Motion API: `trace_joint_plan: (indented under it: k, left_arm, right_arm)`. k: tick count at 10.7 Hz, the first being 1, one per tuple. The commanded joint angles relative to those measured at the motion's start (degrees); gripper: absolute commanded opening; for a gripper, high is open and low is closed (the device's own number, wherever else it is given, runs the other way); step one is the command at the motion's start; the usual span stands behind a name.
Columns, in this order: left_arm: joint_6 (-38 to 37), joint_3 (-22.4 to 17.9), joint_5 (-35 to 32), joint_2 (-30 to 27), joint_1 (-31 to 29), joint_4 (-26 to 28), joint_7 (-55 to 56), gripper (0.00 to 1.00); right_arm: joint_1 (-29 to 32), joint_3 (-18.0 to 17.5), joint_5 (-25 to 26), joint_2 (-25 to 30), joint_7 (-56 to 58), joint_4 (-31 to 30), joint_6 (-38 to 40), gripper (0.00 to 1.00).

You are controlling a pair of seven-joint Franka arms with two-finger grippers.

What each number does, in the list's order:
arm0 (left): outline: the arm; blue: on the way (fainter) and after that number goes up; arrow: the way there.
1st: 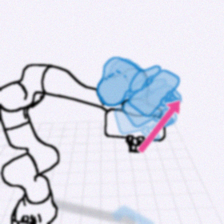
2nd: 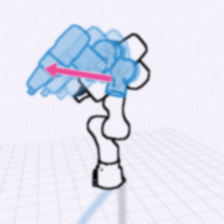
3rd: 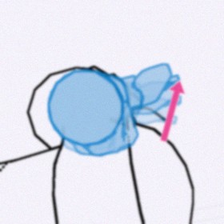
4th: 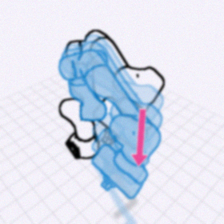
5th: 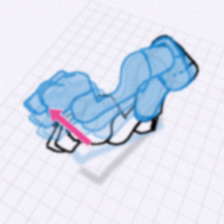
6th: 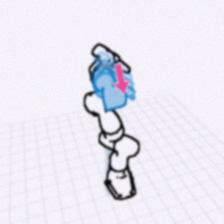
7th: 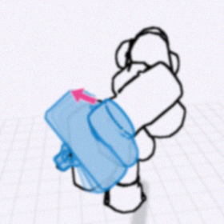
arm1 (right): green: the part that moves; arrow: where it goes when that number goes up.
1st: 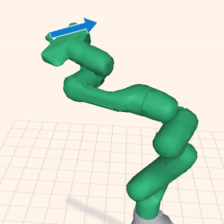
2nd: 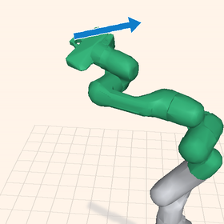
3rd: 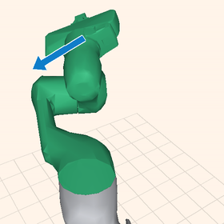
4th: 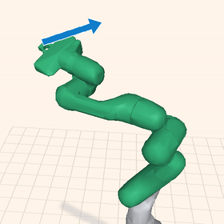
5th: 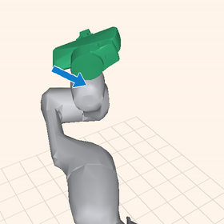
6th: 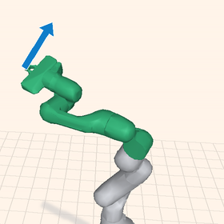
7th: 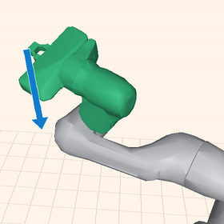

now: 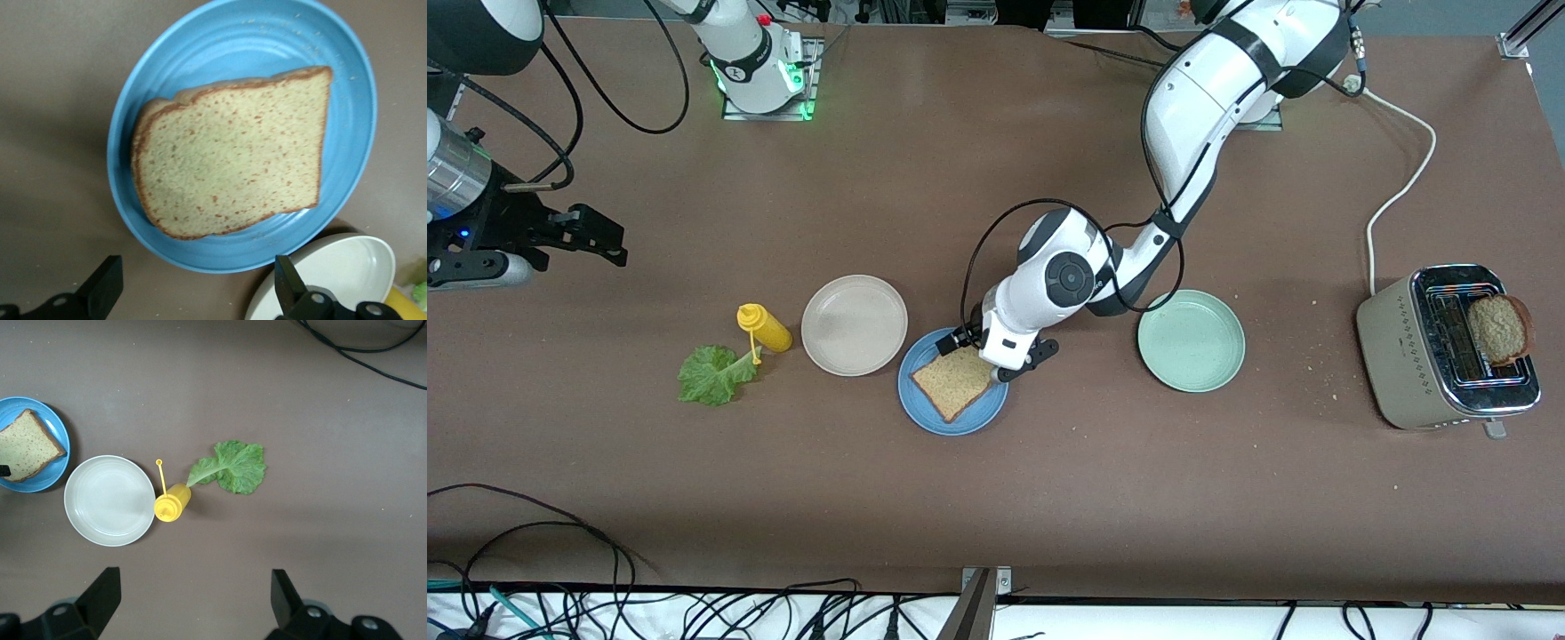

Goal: Make sandwich in blue plate with both arms
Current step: 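Lower the bread onto the blue plate and open the left gripper, then raise the left gripper toward the toaster while the right gripper reaches out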

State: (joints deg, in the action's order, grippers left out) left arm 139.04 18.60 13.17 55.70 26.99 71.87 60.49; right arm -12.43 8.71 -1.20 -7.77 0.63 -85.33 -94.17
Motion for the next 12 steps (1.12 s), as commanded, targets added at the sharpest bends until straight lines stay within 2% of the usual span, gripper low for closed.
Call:
trace_joint_plan:
  k: [1,4,8,10,12]
  left_arm:
    - [-5.2,-0.6,-1.7,-0.9,0.1,0.2,0.1,1.00]
    - [-14.1,-0.5,-1.7,-6.1,-2.9,-0.6,0.3,1.00]
    - [-28.8,-6.3,-6.6,-16.3,-5.3,-0.1,0.2,1.00]
    - [-35.2,-6.1,-12.2,-21.1,-9.7,0.0,-1.6,1.00]
    - [-41.2,-6.2,-13.4,-25.4,-15.4,0.0,-10.1,1.00]
  right_arm:
    - [0.2,0.0,-0.9,0.2,0.5,0.5,0.4,1.00]
    - [0.2,0.0,-0.9,0.2,0.5,0.5,0.4,1.00]
    - [0.0,-0.2,-0.9,0.2,0.4,0.5,0.3,1.00]
    - [-0.4,-0.5,-0.7,0.0,0.3,0.5,0.1,1.00]
    - [-1.3,-1.0,-0.3,-0.6,0.3,0.3,0.0,1.00]
